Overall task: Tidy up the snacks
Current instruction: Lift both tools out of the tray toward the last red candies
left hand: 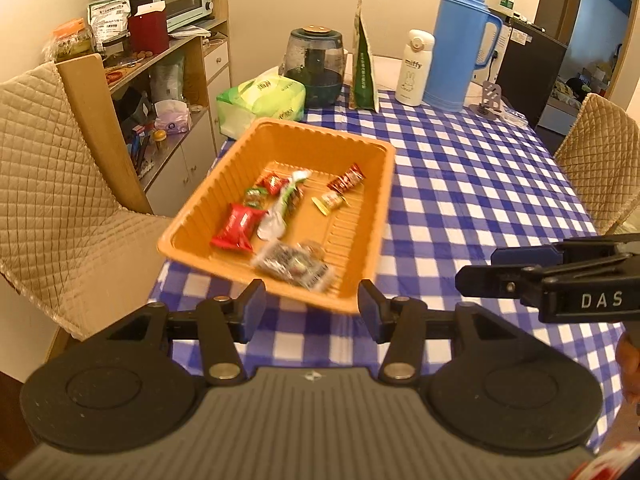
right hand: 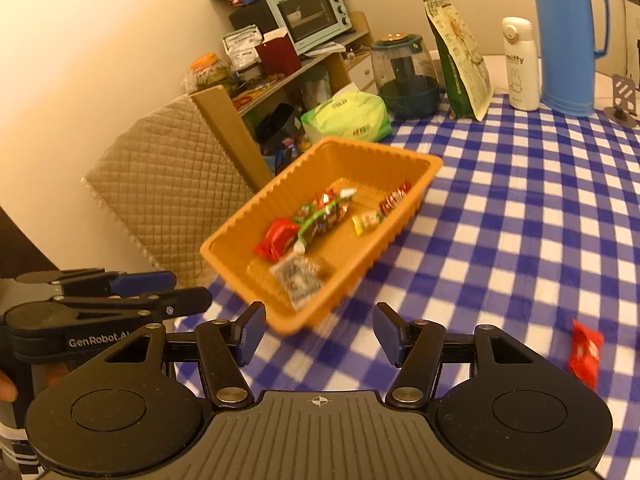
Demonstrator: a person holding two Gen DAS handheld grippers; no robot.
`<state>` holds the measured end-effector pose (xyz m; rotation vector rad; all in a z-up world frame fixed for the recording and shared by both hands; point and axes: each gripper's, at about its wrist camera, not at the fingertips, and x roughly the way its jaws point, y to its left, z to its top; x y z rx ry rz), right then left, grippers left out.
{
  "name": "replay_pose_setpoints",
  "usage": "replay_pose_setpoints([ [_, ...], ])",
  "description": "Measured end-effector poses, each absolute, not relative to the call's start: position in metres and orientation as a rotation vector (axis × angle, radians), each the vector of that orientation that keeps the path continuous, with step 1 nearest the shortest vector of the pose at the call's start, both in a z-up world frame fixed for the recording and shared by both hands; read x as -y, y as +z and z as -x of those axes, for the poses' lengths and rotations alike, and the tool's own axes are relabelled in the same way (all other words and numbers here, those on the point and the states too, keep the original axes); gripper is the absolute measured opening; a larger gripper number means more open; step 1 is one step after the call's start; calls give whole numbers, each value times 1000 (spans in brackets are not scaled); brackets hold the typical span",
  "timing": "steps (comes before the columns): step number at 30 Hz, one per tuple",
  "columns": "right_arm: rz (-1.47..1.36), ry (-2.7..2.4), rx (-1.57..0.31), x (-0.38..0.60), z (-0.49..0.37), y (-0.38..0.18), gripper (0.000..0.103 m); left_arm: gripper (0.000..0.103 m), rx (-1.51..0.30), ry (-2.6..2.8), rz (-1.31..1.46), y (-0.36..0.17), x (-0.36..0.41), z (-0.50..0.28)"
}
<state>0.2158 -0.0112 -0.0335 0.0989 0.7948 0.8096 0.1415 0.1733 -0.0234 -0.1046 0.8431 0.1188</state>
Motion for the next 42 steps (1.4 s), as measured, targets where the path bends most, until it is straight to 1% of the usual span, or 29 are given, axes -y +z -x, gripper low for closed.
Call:
replay_pose_setpoints([
  [6, -102, 799, -811, 40, -194, -39, 60, 48, -855, 105, 110, -26, -148, -119],
  [11, -106, 790, -826, 64, -179, -45, 60, 50, -867, 90, 121, -29, -125, -104],
  [22, -113, 746, -864, 117, -154, -61, 60, 50, -903, 43, 115, -37, -73, -82],
  [31, -142, 669, -888, 164, -145, -74, 60, 51, -940, -24, 92, -47, -34, -81],
  [42, -177, 528, -895, 214, -148, -86, 60, 51, -949, -146, 18, -57, 14, -104],
])
